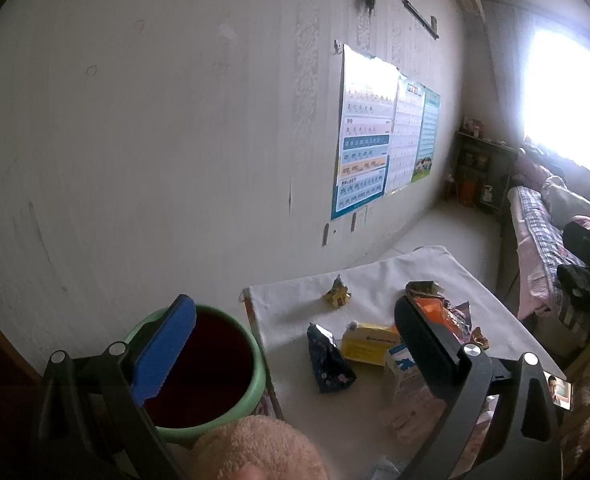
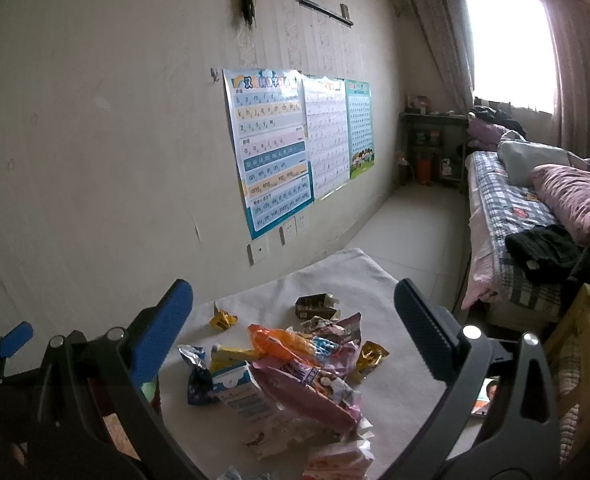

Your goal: Collect trash

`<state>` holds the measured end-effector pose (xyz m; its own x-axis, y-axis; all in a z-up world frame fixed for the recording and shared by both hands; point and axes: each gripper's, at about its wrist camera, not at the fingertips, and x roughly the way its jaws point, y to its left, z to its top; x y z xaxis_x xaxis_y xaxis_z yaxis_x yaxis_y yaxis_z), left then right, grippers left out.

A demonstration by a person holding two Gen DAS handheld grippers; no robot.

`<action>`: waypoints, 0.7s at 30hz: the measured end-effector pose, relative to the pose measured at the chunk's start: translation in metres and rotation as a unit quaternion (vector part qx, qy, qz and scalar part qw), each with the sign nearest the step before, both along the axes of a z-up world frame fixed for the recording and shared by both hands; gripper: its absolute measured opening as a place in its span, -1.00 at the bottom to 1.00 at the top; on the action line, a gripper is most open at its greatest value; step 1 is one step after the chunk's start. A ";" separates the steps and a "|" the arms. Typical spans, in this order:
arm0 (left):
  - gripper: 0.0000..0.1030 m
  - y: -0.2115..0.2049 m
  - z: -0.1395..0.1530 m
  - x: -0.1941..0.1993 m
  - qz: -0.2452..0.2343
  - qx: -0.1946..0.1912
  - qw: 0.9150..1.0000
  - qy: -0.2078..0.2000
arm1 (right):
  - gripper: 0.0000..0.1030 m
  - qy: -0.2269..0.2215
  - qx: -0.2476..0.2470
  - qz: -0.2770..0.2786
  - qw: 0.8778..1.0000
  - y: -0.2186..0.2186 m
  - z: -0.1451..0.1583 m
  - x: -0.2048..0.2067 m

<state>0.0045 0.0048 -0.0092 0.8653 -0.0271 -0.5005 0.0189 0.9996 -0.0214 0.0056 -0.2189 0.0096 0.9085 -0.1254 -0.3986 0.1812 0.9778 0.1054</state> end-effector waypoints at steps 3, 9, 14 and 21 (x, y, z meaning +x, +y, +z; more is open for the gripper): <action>0.85 0.000 0.000 -0.001 -0.001 0.002 1.000 0.001 | 0.93 0.002 -0.001 0.000 1.000 0.001 0.000 0.000; 0.85 -0.001 -0.003 -0.001 -0.001 0.003 1.000 0.005 | 0.93 0.003 0.001 0.001 1.000 0.000 0.000 0.000; 0.85 -0.002 -0.004 -0.001 -0.001 0.003 1.000 0.008 | 0.93 0.007 0.001 0.000 1.000 0.000 -0.004 0.002; 0.85 -0.002 -0.006 -0.001 0.000 0.004 1.000 0.010 | 0.93 0.014 0.002 0.000 1.000 0.001 -0.006 0.005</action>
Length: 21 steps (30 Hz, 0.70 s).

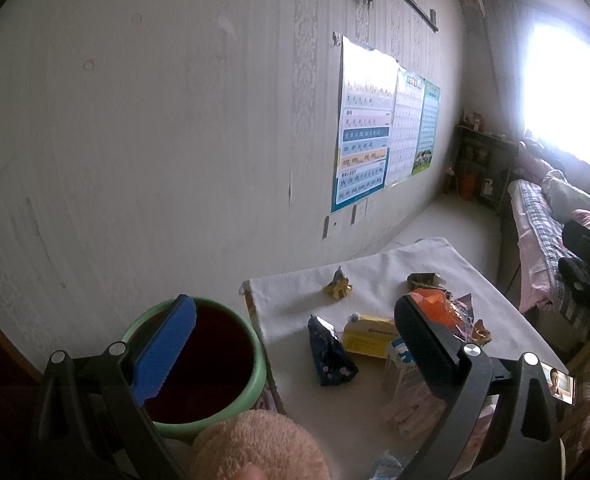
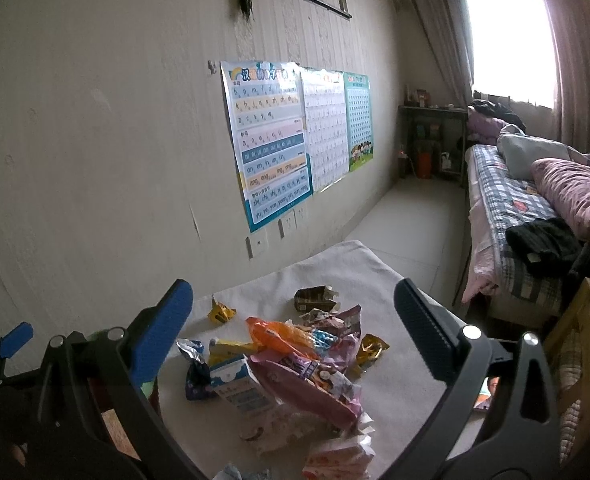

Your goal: Collect trash

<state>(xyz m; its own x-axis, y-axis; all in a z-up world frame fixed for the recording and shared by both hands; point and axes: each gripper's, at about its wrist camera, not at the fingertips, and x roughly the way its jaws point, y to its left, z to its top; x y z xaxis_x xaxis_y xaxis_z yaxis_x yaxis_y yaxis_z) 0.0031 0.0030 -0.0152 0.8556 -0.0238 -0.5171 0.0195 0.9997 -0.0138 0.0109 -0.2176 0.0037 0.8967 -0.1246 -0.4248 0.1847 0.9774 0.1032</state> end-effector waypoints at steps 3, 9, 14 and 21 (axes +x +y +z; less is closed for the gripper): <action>0.85 0.000 -0.002 -0.001 0.001 0.001 1.000 0.002 | 0.93 -0.001 0.000 0.000 1.000 0.000 0.000 0.000; 0.85 0.001 -0.002 0.001 0.001 0.000 1.000 0.003 | 0.93 0.000 0.000 -0.001 1.000 0.000 -0.001 0.000; 0.85 0.001 -0.003 0.001 0.002 0.000 1.000 0.005 | 0.93 -0.001 0.000 0.000 1.000 0.000 -0.001 0.000; 0.85 0.001 -0.004 0.001 0.002 0.001 1.000 0.006 | 0.93 0.000 0.001 -0.001 1.000 0.000 -0.002 0.000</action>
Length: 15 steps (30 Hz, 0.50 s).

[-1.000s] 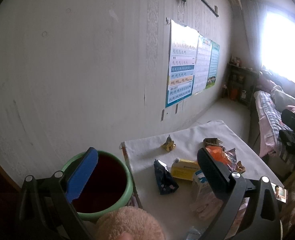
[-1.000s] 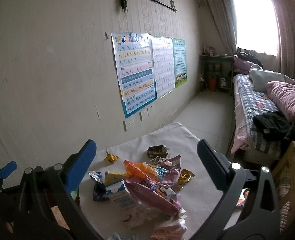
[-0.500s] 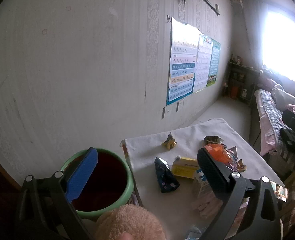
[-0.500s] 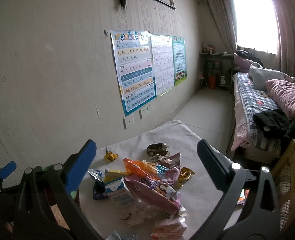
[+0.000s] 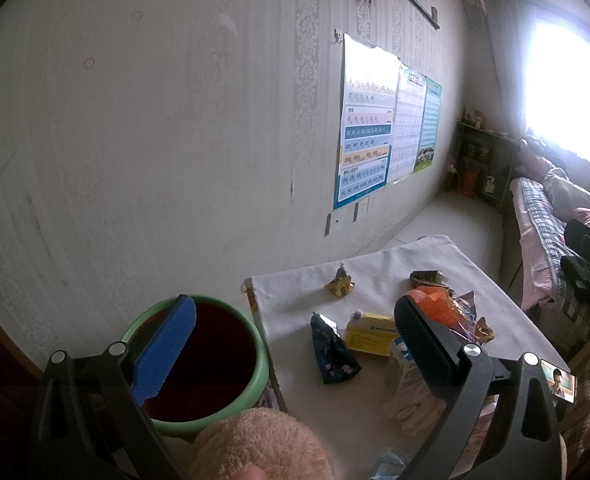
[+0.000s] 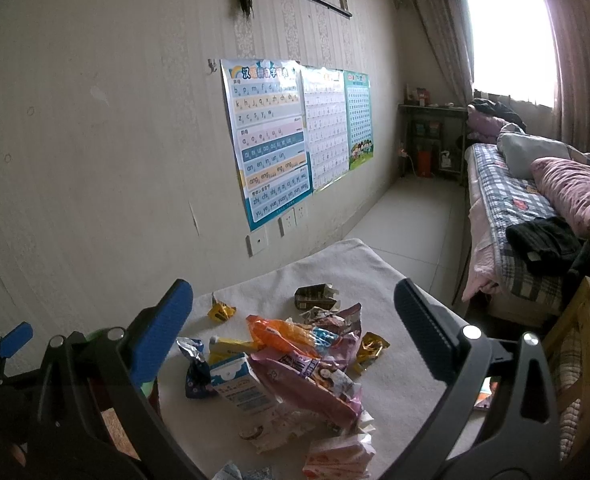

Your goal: Collect trash

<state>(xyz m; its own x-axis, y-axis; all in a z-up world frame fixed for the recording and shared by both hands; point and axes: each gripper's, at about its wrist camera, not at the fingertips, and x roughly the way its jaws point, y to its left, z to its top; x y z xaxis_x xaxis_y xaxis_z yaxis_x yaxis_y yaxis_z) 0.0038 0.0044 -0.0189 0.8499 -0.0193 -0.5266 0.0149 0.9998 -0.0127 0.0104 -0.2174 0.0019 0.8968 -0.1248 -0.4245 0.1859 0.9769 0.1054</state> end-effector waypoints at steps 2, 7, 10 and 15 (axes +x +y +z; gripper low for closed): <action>0.85 0.000 0.001 0.001 0.000 0.000 1.000 0.000 | 0.93 0.000 0.000 0.000 1.000 0.000 0.000 0.000; 0.85 0.000 0.000 0.000 -0.001 0.000 1.000 0.000 | 0.93 0.001 0.002 -0.001 1.000 -0.001 -0.002 -0.001; 0.85 0.000 0.001 0.001 0.000 -0.001 1.000 0.000 | 0.93 0.001 0.002 -0.001 1.000 -0.001 -0.002 -0.001; 0.85 0.001 0.001 0.001 0.000 -0.001 1.000 0.001 | 0.93 0.004 0.004 -0.003 1.000 -0.003 -0.003 -0.001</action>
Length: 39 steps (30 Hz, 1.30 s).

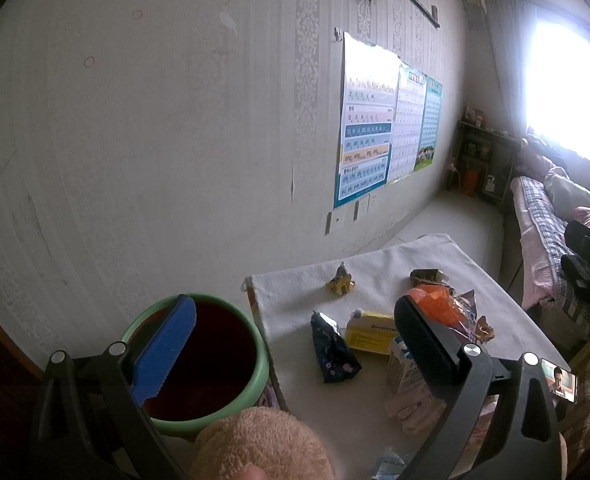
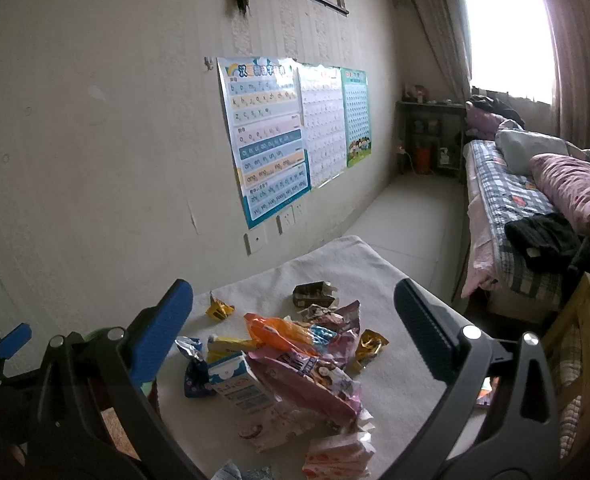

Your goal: Collect trash

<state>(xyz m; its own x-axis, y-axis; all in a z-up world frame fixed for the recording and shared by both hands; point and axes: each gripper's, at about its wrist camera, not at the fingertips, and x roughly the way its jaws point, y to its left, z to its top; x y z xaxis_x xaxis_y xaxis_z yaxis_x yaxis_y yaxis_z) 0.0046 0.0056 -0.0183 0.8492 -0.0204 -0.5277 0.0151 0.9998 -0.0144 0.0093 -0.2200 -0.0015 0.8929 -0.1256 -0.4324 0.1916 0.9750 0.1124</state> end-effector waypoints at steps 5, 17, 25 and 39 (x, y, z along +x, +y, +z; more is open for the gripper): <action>0.85 0.000 0.000 0.000 0.000 0.001 1.000 0.001 | 0.93 0.004 0.001 0.000 1.000 0.000 -0.001 0.001; 0.85 0.001 -0.009 -0.003 -0.015 0.017 1.000 0.002 | 0.93 0.089 -0.010 0.046 0.995 -0.015 -0.038 0.014; 0.85 0.004 -0.024 0.011 -0.035 -0.004 0.998 0.050 | 0.93 0.254 0.100 0.053 0.961 -0.046 -0.140 0.018; 0.72 -0.041 -0.068 0.032 -0.125 -0.021 0.982 0.138 | 0.48 0.372 0.156 0.047 0.914 -0.044 -0.237 0.020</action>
<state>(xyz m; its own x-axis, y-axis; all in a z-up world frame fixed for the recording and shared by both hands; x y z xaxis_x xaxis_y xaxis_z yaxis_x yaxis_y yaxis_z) 0.0364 -0.0349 -0.0859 0.6396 -0.2364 -0.7315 0.2489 0.9640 -0.0939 0.0289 -0.2641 -0.2384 0.3372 0.1692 -0.9261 0.2449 0.9341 0.2598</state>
